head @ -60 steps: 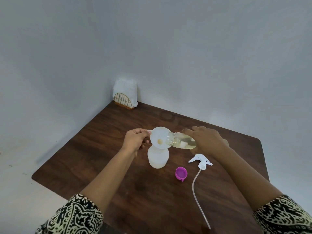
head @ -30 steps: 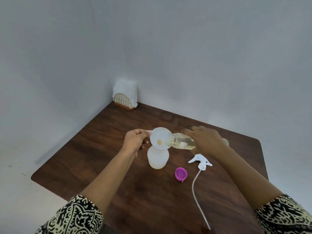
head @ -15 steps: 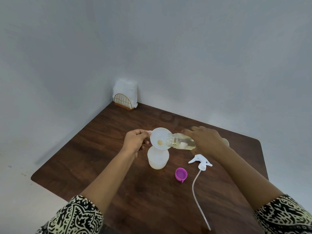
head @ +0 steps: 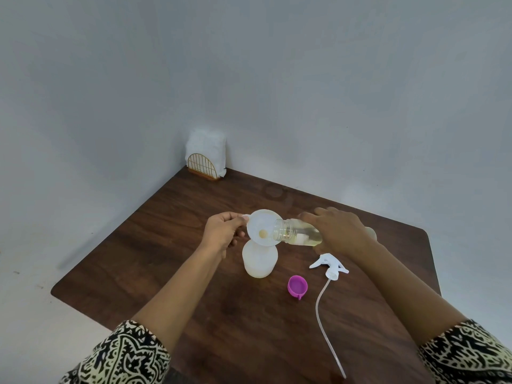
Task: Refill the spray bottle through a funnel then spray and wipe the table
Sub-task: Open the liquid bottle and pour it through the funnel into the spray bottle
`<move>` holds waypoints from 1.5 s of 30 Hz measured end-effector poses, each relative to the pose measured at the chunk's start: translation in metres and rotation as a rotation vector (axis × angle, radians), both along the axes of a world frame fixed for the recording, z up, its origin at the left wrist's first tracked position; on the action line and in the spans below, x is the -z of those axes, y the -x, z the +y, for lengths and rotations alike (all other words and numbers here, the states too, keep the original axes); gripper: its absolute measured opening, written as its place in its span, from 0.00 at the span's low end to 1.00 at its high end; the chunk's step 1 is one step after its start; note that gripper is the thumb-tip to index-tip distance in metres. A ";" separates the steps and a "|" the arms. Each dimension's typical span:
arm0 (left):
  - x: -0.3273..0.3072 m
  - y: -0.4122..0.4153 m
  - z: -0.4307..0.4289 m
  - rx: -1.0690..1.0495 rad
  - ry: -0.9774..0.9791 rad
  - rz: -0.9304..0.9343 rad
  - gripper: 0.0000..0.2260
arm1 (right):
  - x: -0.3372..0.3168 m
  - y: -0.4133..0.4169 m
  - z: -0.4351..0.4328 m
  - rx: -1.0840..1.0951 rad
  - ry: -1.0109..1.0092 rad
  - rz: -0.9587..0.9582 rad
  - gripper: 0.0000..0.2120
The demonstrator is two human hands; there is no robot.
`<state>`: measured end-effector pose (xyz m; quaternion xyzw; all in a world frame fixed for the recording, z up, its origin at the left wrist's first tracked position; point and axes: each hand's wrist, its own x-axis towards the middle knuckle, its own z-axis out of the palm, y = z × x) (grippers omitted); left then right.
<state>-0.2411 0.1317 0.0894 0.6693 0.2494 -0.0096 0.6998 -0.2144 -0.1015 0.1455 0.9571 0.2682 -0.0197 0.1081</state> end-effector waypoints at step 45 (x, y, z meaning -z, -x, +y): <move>0.000 -0.001 0.000 -0.001 -0.005 0.005 0.05 | -0.001 0.000 0.001 -0.008 -0.006 -0.007 0.29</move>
